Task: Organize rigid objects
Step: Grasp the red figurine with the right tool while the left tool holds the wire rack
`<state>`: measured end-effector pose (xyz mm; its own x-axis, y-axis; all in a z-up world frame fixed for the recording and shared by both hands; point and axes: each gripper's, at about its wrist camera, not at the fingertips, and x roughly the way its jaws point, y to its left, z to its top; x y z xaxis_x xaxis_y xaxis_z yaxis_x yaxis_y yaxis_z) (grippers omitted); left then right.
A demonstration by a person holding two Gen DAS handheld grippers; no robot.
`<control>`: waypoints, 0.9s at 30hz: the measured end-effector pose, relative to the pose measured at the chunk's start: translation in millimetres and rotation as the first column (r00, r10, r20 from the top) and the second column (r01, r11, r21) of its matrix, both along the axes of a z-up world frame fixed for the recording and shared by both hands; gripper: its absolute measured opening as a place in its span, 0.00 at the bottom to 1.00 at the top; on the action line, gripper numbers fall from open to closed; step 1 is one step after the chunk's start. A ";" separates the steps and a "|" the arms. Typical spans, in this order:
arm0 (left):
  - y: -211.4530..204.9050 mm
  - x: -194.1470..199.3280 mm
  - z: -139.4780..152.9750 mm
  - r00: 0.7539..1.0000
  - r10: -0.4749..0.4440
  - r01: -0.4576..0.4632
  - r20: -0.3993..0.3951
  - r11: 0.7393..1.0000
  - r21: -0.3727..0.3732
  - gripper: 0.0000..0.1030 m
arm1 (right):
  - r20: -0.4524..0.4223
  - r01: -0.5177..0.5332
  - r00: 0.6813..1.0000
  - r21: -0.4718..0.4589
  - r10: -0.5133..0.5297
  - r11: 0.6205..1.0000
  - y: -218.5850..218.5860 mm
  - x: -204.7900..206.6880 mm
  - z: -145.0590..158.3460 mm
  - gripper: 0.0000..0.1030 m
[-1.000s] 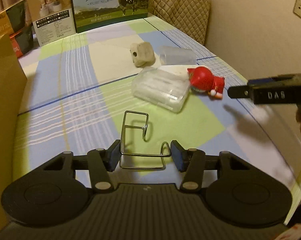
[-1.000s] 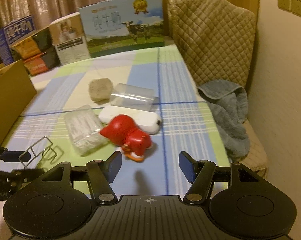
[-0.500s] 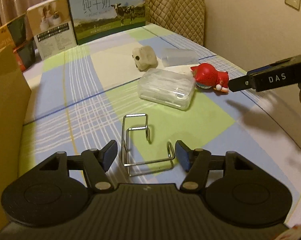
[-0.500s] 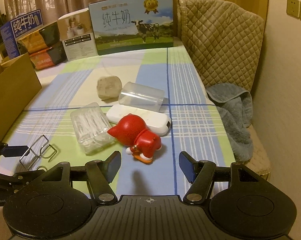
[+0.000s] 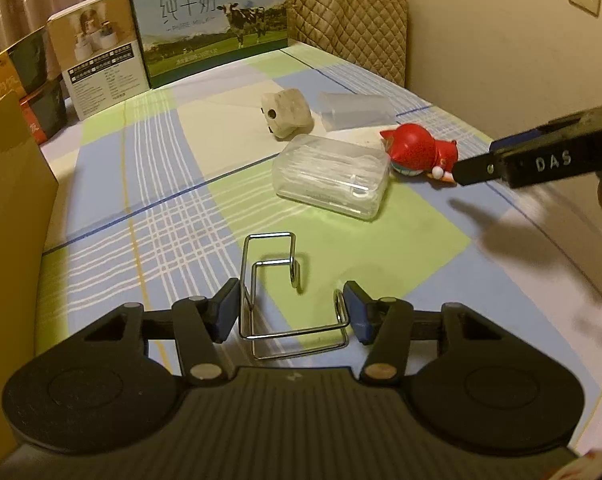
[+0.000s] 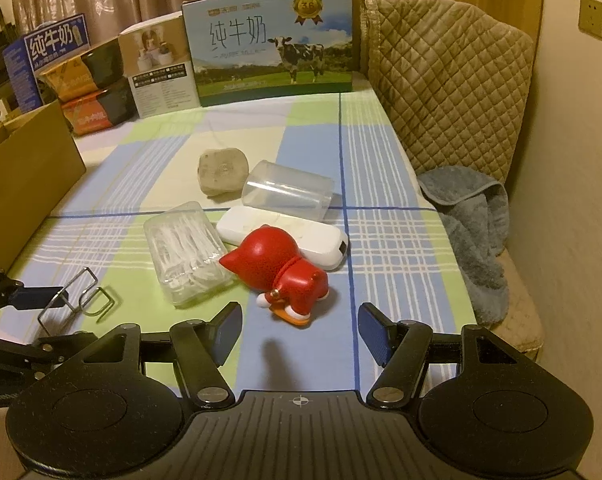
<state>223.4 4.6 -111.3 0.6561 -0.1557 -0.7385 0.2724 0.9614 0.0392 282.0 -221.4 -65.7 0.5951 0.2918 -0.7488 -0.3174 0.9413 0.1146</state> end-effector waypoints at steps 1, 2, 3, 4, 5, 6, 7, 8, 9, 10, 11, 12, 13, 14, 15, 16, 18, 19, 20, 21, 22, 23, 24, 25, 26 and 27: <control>0.2 -0.1 1.3 1.000 0.003 -0.003 0.004 1.000 -0.004 0.49 | 0.004 -0.003 1.000 -0.004 0.003 1.000 0.3 -0.1 -0.1 0.60; 0.4 -0.2 3.2 1.000 0.007 -0.007 0.010 1.000 -0.008 0.49 | 0.008 -0.006 1.000 -0.010 0.006 1.000 0.6 -0.1 -0.3 0.60; 0.8 -0.1 5.0 1.000 0.013 -0.013 0.015 1.000 -0.014 0.49 | 0.014 -0.012 1.000 -0.018 0.012 1.000 1.1 0.5 -0.8 0.60; 1.6 0.6 7.1 1.000 0.021 -0.021 0.019 0.999 -0.025 0.49 | 0.024 -0.023 0.999 -0.030 0.024 0.999 2.3 0.8 -1.0 0.60; 2.2 1.0 8.7 0.999 0.027 -0.026 0.021 0.999 -0.033 0.49 | 0.034 -0.038 0.999 -0.039 0.039 0.999 3.7 1.0 -1.5 0.60; 2.8 1.5 10.1 0.999 0.031 -0.030 0.024 0.999 -0.039 0.49 | 0.043 -0.054 0.997 -0.044 0.056 0.998 5.7 1.3 -2.1 0.60; 3.5 2.2 11.2 0.999 0.035 -0.033 0.026 0.999 -0.043 0.49 | 0.051 -0.070 0.996 -0.045 0.072 0.997 7.5 2.2 -2.6 0.60; 3.9 2.9 12.4 0.999 0.037 -0.035 0.028 0.998 -0.048 0.49 | 0.060 -0.084 0.994 -0.045 0.087 0.995 9.3 3.4 -3.2 0.60; 4.2 3.7 13.8 0.999 0.038 -0.037 0.030 0.998 -0.054 0.49 | 0.071 -0.101 0.992 -0.049 0.104 0.994 11.5 4.6 -3.8 0.60; 4.5 4.1 14.9 0.999 0.040 -0.038 0.032 0.997 -0.060 0.49 | 0.084 -0.119 0.989 -0.060 0.124 0.991 14.5 6.2 -4.9 0.60; 4.9 4.6 16.1 0.999 0.043 -0.040 0.034 0.997 -0.067 0.49 | 0.093 -0.134 0.986 -0.073 0.141 0.988 17.5 8.0 -6.7 0.60; 5.3 4.9 17.2 0.998 0.044 -0.041 0.035 0.996 -0.073 0.49 | 0.099 -0.147 0.983 -0.087 0.155 0.985 20.3 10.1 -8.7 0.60; 5.6 5.3 18.0 0.998 0.045 -0.042 0.036 0.996 -0.079 0.49 | 0.102 -0.159 0.980 -0.102 0.169 0.982 23.1 12.5 -11.1 0.60; 5.8 6.2 18.5 0.998 0.045 -0.042 0.035 0.996 -0.085 0.49 | 0.104 -0.173 0.977 -0.121 0.185 0.978 26.1 14.9 -13.7 0.60; 6.2 6.8 18.9 0.998 0.047 -0.044 0.034 0.995 -0.090 0.49 | 0.106 -0.185 0.974 -0.144 0.201 0.972 29.3 17.3 -16.3 0.60; 6.8 7.3 19.3 0.998 0.050 -0.047 0.033 0.994 -0.096 0.49 | 0.110 -0.196 0.970 -0.171 0.216 0.966 32.5 19.4 -18.9 0.60; 7.4 8.3 19.9 0.998 0.052 -0.049 0.029 0.993 -0.107 0.49 | 0.121 -0.219 0.961 -0.221 0.249 0.950 38.0 22.0 -26.9 0.60; 7.3 8.3 19.9 0.998 0.053 -0.049 0.028 0.993 -0.109 0.49 | 0.123 -0.236 0.955 -0.244 0.271 0.941 41.5 23.5 -30.4 0.59; 7.1 8.3 19.9 0.998 0.054 -0.051 0.027 0.993 -0.110 0.49 | 0.127 -0.249 0.949 -0.269 0.290 0.930 45.3 24.6 -33.6 0.59; 7.2 8.5 19.8 0.998 0.055 -0.052 0.025 0.992 -0.111 0.49 | 0.131 -0.257 0.943 -0.294 0.305 0.921 48.9 25.4 -36.7 0.59; 7.5 8.6 19.8 0.998 0.057 -0.054 0.024 0.992 -0.113 0.49 | 0.133 -0.266 0.939 -0.312 0.319 0.912 51.8 26.0 -39.3 0.59; 8.1 9.0 19.7 0.998 0.059 -0.056 0.023 0.992 -0.114 0.49 | 0.139 -0.272 0.934 -0.324 0.330 0.906 52.9 26.9 -42.1 0.57; 8.6 9.3 19.5 0.998 0.061 -0.058 0.022 0.992 -0.116 0.49 | 0.144 -0.276 0.930 -0.332 0.338 0.902 53.9 26.4 -43.4 0.53; 8.6 9.3 19.5 0.998 0.063 -0.060 0.020 0.991 -0.117 0.49 | 0.144 -0.282 0.927 -0.338 0.345 0.898 55.0 26.2 -43.6 0.51; 8.8 9.6 19.3 0.998 0.064 -0.062 0.019 0.991 -0.118 0.49 | 0.144 -0.286 0.925 -0.343 0.351 0.895 56.2 25.3 -44.0 0.47; 8.9 9.9 19.1 0.998 0.065 -0.062 0.017 0.991 -0.120 0.49 | 0.142 -0.292 0.923 -0.348 0.358 0.891 57.8 23.9 -44.3 0.42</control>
<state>233.3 13.5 -92.2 0.6828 -0.1994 -0.7028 0.2107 0.9749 -0.0719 305.9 -163.6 -110.0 0.6522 0.2631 -0.7109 -0.5963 0.7571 -0.2669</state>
